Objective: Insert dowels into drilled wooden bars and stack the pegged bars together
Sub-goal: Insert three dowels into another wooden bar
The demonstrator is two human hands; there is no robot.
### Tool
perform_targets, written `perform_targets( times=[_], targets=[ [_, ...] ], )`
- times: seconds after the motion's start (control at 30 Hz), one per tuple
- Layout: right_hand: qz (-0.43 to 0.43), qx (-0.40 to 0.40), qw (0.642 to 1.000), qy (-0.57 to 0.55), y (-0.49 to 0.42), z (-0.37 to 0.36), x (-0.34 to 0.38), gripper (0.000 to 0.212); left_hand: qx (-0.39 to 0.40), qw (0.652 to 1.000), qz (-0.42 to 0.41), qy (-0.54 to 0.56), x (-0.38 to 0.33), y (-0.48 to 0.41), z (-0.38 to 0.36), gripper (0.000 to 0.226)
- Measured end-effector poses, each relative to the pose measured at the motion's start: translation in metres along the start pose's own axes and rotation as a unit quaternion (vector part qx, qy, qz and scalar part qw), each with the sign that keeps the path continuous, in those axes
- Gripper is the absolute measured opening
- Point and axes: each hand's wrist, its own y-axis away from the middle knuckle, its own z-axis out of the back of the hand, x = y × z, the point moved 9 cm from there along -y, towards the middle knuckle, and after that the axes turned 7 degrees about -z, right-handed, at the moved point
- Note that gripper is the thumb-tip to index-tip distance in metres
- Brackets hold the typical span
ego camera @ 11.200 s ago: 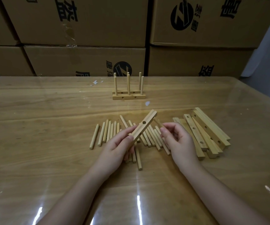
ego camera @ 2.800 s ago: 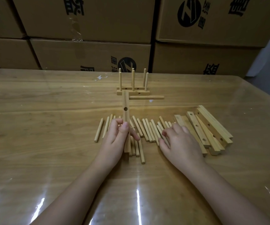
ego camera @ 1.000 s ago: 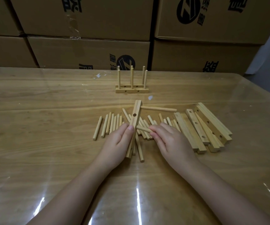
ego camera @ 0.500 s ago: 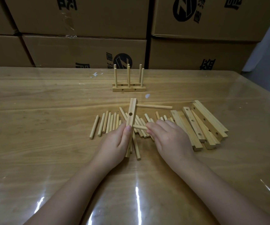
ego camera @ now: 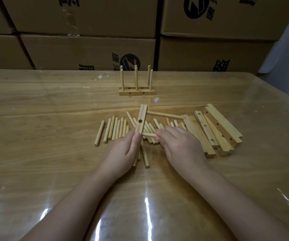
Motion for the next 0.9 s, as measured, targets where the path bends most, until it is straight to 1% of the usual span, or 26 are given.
perform_targets(
  times=[0.17, 0.27, 0.4, 0.53, 0.67, 0.73, 0.83, 0.9],
  targets=[
    [-0.013, 0.013, 0.999, -0.034, 0.001, -0.003, -0.003, 0.014, 0.001, 1.000, -0.007, -0.007, -0.003, 0.000, 0.001, 0.058],
    [-0.024, 0.017, 0.999, -0.043, 0.001, -0.006, -0.005, 0.014, 0.007, 1.000, -0.006, -0.005, -0.003, 0.000, 0.001, 0.067],
    [-0.048, 0.023, 0.995, -0.087, 0.001, -0.007, -0.010, 0.017, 0.003, 1.000, -0.009, -0.007, -0.006, 0.000, 0.002, 0.069],
    [-0.070, 0.055, 0.987, -0.135, -0.001, -0.014, -0.017, 0.021, 0.003, 1.000, -0.016, -0.004, -0.008, 0.002, 0.003, 0.061],
    [-0.099, 0.082, 0.975, -0.181, -0.001, -0.021, -0.025, 0.023, 0.002, 1.000, -0.021, -0.014, -0.011, 0.003, 0.004, 0.065],
    [-0.114, 0.092, 0.969, -0.197, 0.000, -0.025, -0.028, 0.024, 0.003, 1.000, -0.025, -0.019, -0.010, 0.003, 0.003, 0.061],
    [-0.124, 0.083, 0.969, -0.197, 0.003, -0.026, -0.028, 0.023, -0.005, 0.999, -0.029, -0.028, -0.008, 0.002, 0.004, 0.054],
    [-0.118, 0.070, 0.973, -0.186, 0.003, -0.025, -0.026, 0.023, -0.016, 1.000, -0.023, -0.009, -0.006, 0.002, 0.005, 0.054]
  ],
)
